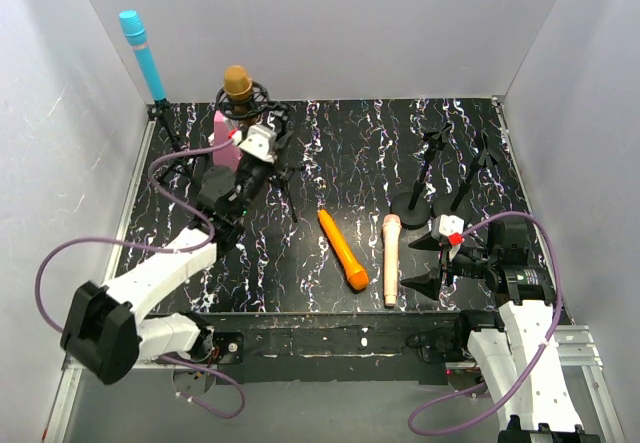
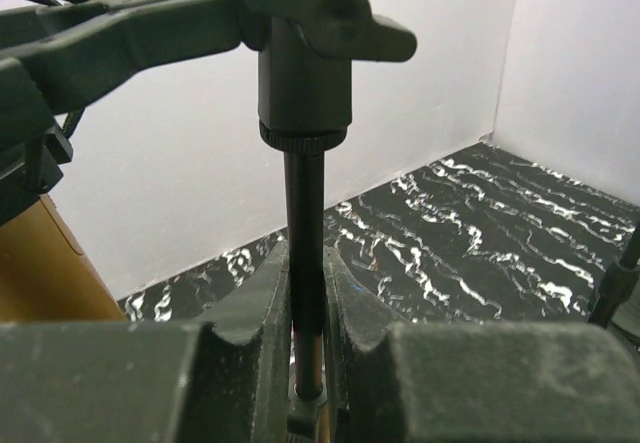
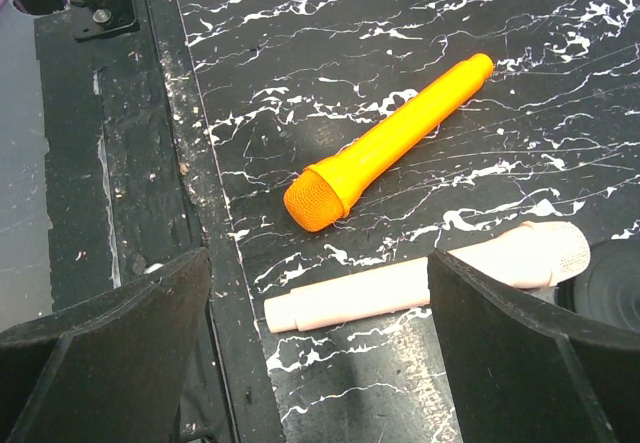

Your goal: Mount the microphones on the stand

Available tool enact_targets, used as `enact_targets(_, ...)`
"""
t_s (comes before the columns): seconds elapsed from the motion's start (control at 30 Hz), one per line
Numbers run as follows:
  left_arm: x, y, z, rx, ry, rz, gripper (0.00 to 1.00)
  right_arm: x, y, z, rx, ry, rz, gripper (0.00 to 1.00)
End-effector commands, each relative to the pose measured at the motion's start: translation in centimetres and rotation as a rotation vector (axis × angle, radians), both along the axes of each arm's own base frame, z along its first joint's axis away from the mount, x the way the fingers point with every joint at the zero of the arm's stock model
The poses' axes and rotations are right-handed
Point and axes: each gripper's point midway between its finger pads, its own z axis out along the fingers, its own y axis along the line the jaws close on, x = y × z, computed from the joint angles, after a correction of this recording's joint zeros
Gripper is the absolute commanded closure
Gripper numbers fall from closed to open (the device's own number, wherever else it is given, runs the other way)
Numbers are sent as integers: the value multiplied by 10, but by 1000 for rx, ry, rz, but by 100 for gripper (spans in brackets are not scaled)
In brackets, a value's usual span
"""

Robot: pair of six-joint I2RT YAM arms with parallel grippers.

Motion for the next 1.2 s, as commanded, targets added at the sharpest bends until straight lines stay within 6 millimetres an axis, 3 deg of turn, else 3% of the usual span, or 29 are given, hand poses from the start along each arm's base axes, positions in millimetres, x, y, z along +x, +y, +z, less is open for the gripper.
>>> enact_targets(0.0, -17, 44, 10, -28, -16, 91, 100, -1, 1, 0, 7, -15, 12, 5)
enact_targets(0.13, -22, 87, 6, -35, -20, 186, 100, -2, 1, 1, 9, -17, 14, 5)
enact_targets(0.53, -3, 191, -48, -168, 47, 453, 100, -2, 1, 0, 9, -17, 14, 5)
enact_targets(0.9, 11, 205, -71, -88, 44, 410, 100, -2, 1, -1, 11, -9, 17, 5)
enact_targets(1.17, 19, 204, -86, -49, 60, 405, 100, -2, 1, -1, 12, -10, 18, 5)
